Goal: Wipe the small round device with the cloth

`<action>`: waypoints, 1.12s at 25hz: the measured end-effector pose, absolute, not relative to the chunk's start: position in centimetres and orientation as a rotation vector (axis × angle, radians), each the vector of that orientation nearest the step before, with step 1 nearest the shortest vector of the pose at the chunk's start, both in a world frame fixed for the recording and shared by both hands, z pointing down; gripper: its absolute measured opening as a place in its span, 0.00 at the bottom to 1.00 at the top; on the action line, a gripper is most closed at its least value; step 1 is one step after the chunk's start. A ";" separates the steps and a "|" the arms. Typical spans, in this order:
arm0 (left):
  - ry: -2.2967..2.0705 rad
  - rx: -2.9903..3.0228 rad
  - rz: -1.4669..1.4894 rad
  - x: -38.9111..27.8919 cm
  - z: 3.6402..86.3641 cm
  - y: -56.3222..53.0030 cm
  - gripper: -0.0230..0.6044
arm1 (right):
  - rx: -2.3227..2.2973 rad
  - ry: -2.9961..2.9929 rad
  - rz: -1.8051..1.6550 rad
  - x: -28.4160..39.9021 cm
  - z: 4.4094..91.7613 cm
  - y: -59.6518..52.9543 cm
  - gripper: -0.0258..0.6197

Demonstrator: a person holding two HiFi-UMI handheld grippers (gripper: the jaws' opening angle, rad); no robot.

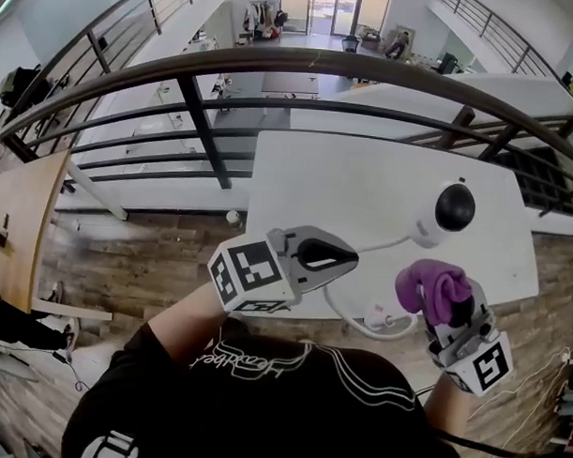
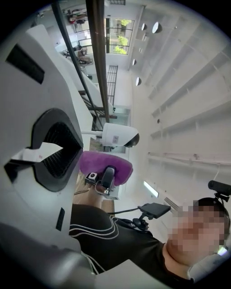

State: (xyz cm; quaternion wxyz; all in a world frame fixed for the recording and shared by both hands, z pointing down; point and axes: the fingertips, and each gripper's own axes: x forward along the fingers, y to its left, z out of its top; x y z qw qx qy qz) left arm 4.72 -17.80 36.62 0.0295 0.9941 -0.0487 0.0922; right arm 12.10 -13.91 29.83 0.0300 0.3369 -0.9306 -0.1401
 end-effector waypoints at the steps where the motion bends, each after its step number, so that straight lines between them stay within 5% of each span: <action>1: -0.111 3.071 0.284 5.3 36.3 -18.1 0.05 | 1.090 -2.844 -0.449 12.7 29.0 -13.8 0.13; 8: 0.277 3.053 0.239 8.9 29.5 -19.2 0.05 | 1.551 -2.622 -0.430 15.8 22.1 -13.3 0.13; 28: 0.823 2.884 0.189 12.4 29.4 -20.1 0.05 | 2.178 -2.010 -0.380 15.4 25.2 -13.3 0.13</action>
